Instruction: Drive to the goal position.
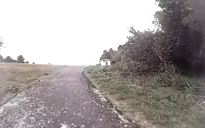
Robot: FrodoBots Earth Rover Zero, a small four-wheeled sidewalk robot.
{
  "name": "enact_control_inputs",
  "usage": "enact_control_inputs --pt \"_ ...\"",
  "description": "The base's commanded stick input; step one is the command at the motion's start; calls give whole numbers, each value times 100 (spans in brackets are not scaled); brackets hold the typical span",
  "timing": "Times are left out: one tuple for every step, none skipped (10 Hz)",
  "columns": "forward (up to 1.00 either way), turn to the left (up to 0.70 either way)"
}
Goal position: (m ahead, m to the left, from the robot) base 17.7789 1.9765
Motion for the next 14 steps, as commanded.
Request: enact_control_inputs --pt "0 39" --pt "0 77" --pt "0 100" --pt "0 100" --pt "0 100" --pt "0 100" --pt "0 100" --pt "0 100" --pt "0 100" --pt "0 86" --pt "0 63" --pt "0 0" --pt "0 0" --pt "0 0"
